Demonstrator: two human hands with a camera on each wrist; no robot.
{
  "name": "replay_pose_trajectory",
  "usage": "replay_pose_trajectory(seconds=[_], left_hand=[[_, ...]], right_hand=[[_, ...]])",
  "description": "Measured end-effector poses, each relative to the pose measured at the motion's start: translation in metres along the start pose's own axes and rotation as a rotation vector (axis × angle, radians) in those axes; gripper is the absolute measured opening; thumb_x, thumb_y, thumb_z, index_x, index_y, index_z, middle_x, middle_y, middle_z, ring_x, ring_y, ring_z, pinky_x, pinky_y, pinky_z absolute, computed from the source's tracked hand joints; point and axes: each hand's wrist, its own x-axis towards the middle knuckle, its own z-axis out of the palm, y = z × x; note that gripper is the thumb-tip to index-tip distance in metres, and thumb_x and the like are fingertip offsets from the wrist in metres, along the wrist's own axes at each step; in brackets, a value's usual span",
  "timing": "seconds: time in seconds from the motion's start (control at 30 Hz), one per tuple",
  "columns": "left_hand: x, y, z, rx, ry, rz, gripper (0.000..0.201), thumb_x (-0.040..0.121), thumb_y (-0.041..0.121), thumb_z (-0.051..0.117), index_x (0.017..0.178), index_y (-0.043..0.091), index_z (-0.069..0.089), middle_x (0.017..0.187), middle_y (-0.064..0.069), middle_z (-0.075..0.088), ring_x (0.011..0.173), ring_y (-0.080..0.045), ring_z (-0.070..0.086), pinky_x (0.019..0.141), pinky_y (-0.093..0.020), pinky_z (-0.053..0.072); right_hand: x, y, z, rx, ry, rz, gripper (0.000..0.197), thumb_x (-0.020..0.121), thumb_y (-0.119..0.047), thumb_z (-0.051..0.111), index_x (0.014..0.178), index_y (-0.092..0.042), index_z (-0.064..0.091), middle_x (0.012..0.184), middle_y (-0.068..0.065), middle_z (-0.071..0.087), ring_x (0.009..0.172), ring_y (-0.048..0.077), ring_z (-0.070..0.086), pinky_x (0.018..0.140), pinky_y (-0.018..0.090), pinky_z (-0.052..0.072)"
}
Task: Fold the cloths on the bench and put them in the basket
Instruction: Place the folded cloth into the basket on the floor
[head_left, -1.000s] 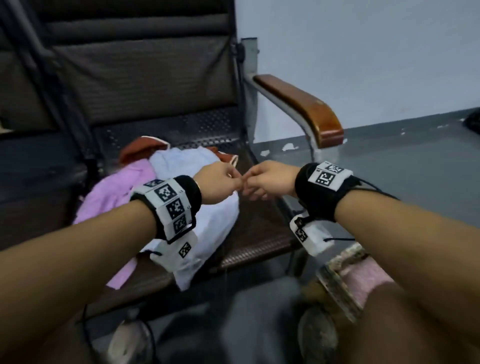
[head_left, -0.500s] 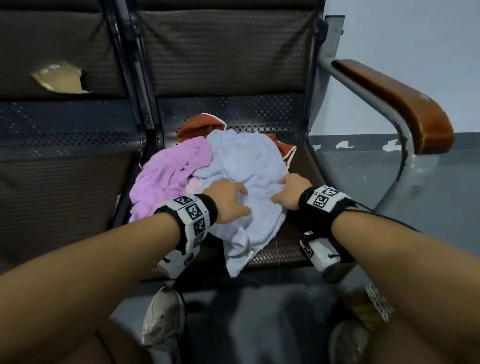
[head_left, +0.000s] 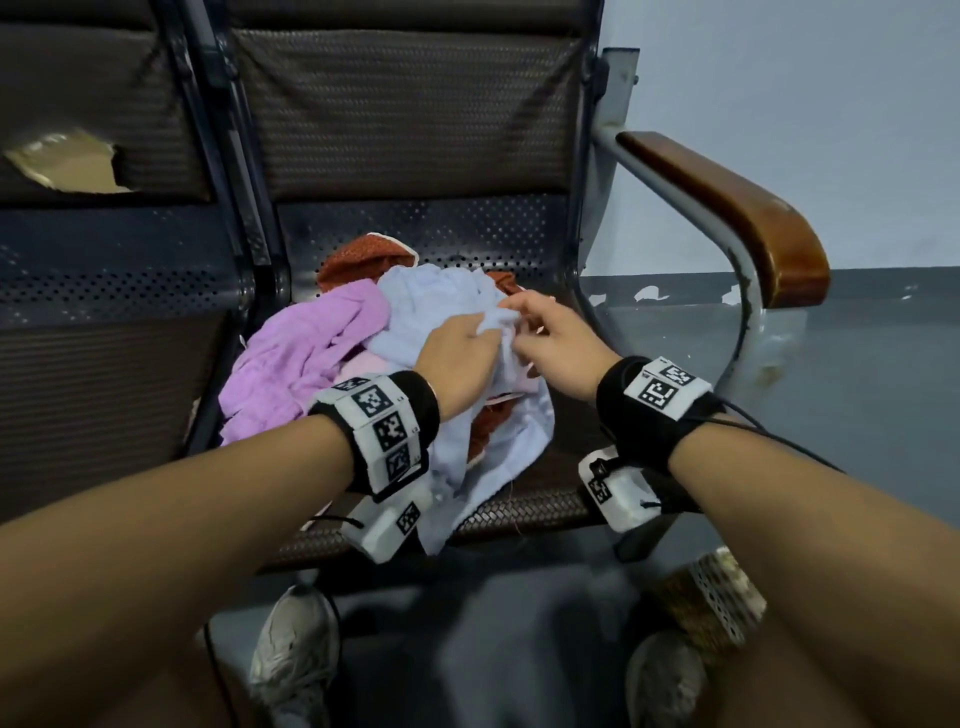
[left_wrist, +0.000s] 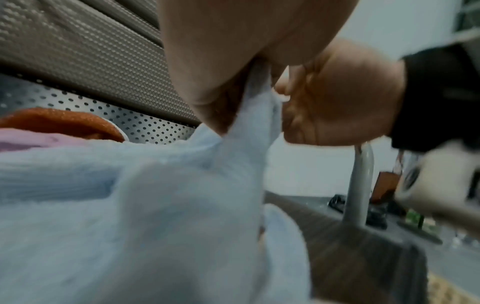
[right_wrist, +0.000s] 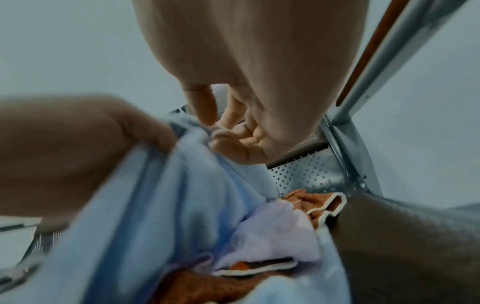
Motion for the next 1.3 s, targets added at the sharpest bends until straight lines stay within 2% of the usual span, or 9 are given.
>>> replay_pose_trajectory(seconds=[0.17,0.33,0.4,0.63,0.8,0.97,1.1,1.2,1.3], left_hand=[[-0.014,0.025,-0.009,-0.335,-0.139,0.012,0.026,0.072,0.022,0.054,0.049,0.016,0.063,0.051,0.013,0.059,0.052,0.003,0.055,0.050,-0.010,0.044],[-0.004,-0.001,-0.023,0.335,-0.075,0.004,0.053,0.072,0.049,0.079,0.111,0.025,0.053,0.084,0.009,0.065,0.067,-0.003,0.059,0.054,-0.014,0.040],[-0.007,-0.006,-0.023,0.427,-0.125,0.086,0.066,0.072,0.053,0.078,0.126,0.032,0.047,0.094,0.015,0.061,0.078,0.001,0.056,0.064,-0.017,0.040],[0.001,-0.003,-0.012,0.200,-0.042,0.099,0.024,0.098,0.034,0.053,0.100,0.018,0.070,0.101,0.000,0.073,0.100,-0.020,0.067,0.093,-0.041,0.052],[0.004,0.007,-0.014,-0.122,0.098,0.088,0.030,0.088,0.032,0.051,0.108,0.020,0.070,0.110,0.004,0.072,0.107,-0.009,0.065,0.099,-0.032,0.049],[0.016,-0.009,-0.026,0.177,0.139,-0.023,0.025,0.090,0.039,0.064,0.101,0.018,0.070,0.101,0.000,0.073,0.099,-0.021,0.067,0.084,-0.033,0.052],[0.014,-0.008,-0.022,0.266,0.069,-0.053,0.050,0.071,0.063,0.063,0.102,0.025,0.072,0.101,0.003,0.073,0.094,-0.019,0.066,0.083,-0.037,0.053],[0.014,-0.005,-0.018,0.277,0.099,-0.066,0.045,0.083,0.061,0.057,0.102,0.023,0.072,0.106,-0.003,0.073,0.098,-0.024,0.066,0.090,-0.041,0.052],[0.021,0.000,-0.019,0.149,0.237,-0.084,0.038,0.097,0.042,0.050,0.105,0.012,0.071,0.112,-0.013,0.071,0.105,-0.031,0.065,0.094,-0.044,0.051]], right_hand=[[-0.003,0.007,0.002,-0.319,-0.044,-0.111,0.007,0.082,-0.003,0.064,0.087,-0.002,0.068,0.091,0.014,0.068,0.090,0.033,0.064,0.083,0.052,0.052],[0.001,0.003,-0.008,-0.316,0.203,0.017,0.015,0.081,-0.001,0.059,0.078,-0.015,0.060,0.083,0.009,0.069,0.081,0.025,0.064,0.075,0.043,0.054],[-0.002,-0.006,-0.006,-0.259,0.212,-0.069,0.028,0.078,-0.002,0.060,0.070,-0.025,0.047,0.067,-0.005,0.058,0.065,0.013,0.051,0.061,0.034,0.046],[-0.007,-0.003,-0.018,-0.267,0.238,-0.108,0.021,0.079,-0.016,0.074,0.094,-0.020,0.059,0.080,-0.009,0.064,0.069,0.003,0.055,0.060,0.013,0.042],[-0.007,0.027,-0.025,-0.478,0.103,0.116,0.019,0.091,-0.013,0.056,0.078,-0.015,0.070,0.072,0.002,0.065,0.069,0.018,0.058,0.064,0.031,0.045],[0.000,0.008,-0.029,0.390,0.373,0.224,0.031,0.106,-0.021,0.035,0.091,-0.014,0.062,0.101,0.013,0.070,0.103,0.028,0.066,0.094,0.047,0.054],[0.000,-0.013,-0.021,0.405,0.418,0.156,0.040,0.107,-0.033,0.040,0.106,0.001,0.061,0.111,0.026,0.066,0.106,0.034,0.065,0.101,0.052,0.049],[-0.007,-0.022,-0.024,0.275,0.295,0.033,0.046,0.095,-0.044,0.061,0.102,0.001,0.062,0.096,0.015,0.069,0.084,0.019,0.064,0.078,0.046,0.056],[-0.015,-0.018,-0.034,-0.096,0.071,-0.017,0.033,0.075,-0.048,0.083,0.082,-0.022,0.063,0.070,-0.011,0.067,0.059,-0.003,0.059,0.054,0.014,0.046]])
